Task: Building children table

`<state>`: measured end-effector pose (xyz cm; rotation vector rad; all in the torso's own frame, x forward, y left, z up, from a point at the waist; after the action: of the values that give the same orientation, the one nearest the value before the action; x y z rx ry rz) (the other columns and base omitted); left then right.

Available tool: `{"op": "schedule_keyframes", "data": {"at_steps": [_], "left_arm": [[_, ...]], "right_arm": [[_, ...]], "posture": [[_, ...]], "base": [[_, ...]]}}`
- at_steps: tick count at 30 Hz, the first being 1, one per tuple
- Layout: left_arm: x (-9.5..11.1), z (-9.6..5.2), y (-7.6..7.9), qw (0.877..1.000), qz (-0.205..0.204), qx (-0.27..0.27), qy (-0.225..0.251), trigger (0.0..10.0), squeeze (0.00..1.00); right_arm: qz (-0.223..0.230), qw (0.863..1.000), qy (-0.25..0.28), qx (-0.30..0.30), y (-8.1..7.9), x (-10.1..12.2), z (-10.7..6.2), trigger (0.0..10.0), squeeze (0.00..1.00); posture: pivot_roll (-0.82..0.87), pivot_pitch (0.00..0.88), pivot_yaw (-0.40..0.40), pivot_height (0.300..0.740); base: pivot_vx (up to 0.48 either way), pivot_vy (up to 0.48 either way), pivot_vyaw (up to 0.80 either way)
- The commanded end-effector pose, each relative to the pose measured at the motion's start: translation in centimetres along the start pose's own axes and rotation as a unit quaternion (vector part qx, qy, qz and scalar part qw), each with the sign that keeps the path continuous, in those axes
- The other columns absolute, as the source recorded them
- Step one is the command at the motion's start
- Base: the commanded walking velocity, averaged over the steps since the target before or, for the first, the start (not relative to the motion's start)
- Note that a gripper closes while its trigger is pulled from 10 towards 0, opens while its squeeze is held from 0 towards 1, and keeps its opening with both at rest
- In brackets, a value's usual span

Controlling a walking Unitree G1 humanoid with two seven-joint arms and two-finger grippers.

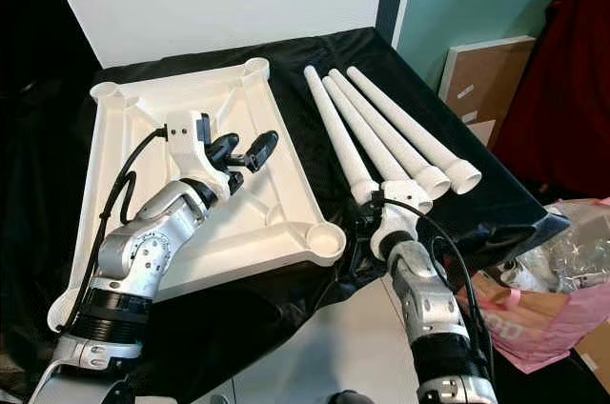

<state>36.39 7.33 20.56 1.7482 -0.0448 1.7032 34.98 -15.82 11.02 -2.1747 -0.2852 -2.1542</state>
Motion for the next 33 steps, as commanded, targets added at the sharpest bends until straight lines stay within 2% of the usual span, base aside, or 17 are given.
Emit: {"op": "schedule_keyframes", "data": {"at_steps": [1,9,13,18,20,21,22,24,26,31,32,33], "left_arm": [[-0.1,0.1,0.8,0.998,0.007,-0.058,-0.013,10.0,0.0],[0.0,0.6,0.8,0.998,0.012,-0.063,-0.019,10.0,0.0],[0.2,0.8,0.8,0.998,0.012,-0.063,-0.017,10.0,0.0],[0.2,0.9,0.8,0.998,0.014,-0.062,-0.018,10.0,0.0],[-0.1,0.8,0.7,0.998,0.018,-0.061,-0.024,10.0,0.0],[-0.1,0.8,0.7,0.998,0.018,-0.061,-0.024,10.0,0.0],[-0.2,0.8,0.7,0.998,0.018,-0.06,-0.026,10.0,0.0],[-0.2,0.8,0.7,0.998,0.018,-0.06,-0.026,10.0,0.0],[-0.3,0.7,0.7,0.998,0.018,-0.059,-0.026,10.0,0.0],[-0.3,0.5,0.4,0.998,0.016,-0.051,-0.026,10.0,0.0],[-0.4,0.4,0.3,0.998,0.016,-0.05,-0.027,10.0,0.0],[-0.4,0.4,0.3,0.998,0.016,-0.05,-0.027,10.0,0.0]], "right_arm": [[-0.013,0.996,0.085,0.004,-0.2,3.7,0.2,10.0,0.0],[-0.03,0.992,0.123,0.028,-0.9,4.8,-0.4,10.0,0.0],[-0.036,0.992,0.117,0.029,-1.0,4.5,-0.4,10.0,0.0],[-0.027,0.996,0.074,0.029,-1.1,2.9,-0.2,10.0,0.0],[-0.027,0.999,0.021,0.033,-1.2,1.2,0.0,10.0,0.0],[-0.027,0.999,0.021,0.033,-1.2,1.2,0.0,10.0,0.0],[-0.038,0.999,-0.003,0.032,-1.1,0.3,0.0,10.0,0.0],[-0.038,0.999,-0.003,0.032,-1.1,0.3,0.0,10.0,0.0],[-0.036,0.998,-0.046,0.034,-1.0,-1.2,-0.1,10.0,0.0],[-0.034,0.996,-0.081,0.034,-0.7,-2.4,-0.3,10.0,0.0],[-0.027,0.995,-0.096,0.026,-0.4,-2.9,-0.4,10.0,0.58],[-0.027,0.995,-0.096,0.026,-0.4,-2.9,-0.4,10.0,0.58]], "posture": [[-0.06,0.035,0.012,0.74],[-0.07,0.027,0.013,0.74],[-0.07,0.025,0.013,0.74],[-0.07,0.028,0.014,0.74],[-0.07,0.033,0.012,0.74],[-0.07,0.033,0.012,0.74],[-0.07,0.036,0.011,0.74],[-0.07,0.036,0.011,0.74],[-0.07,0.042,0.006,0.74],[-0.07,0.053,0.002,0.74],[-0.07,0.053,0.002,0.74],[-0.07,0.053,0.002,0.74]], "base": [[0.0,0.0,0.0],[0.0,0.0,0.0],[0.0,0.0,0.0],[0.0,0.0,0.0],[0.0,0.0,0.0],[0.0,0.0,0.0],[0.0,0.0,0.0],[0.0,0.0,0.0],[0.0,0.0,0.0],[0.0,0.0,0.0],[0.0,0.0,0.0],[0.0,0.0,0.0]]}}
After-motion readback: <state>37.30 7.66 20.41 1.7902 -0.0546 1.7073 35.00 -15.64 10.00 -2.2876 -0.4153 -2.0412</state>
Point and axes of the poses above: a point about 5 cm out from each wrist's last joint towards the gripper, its own z axis pointing out of the wrist towards the gripper, its own x axis along the axis of the wrist's last joint, y = z × x, the point moved 4 cm from there along z, pointing out of the wrist towards the gripper, and after that the axes turned 8 degrees about -z, right-handed, at the moved point
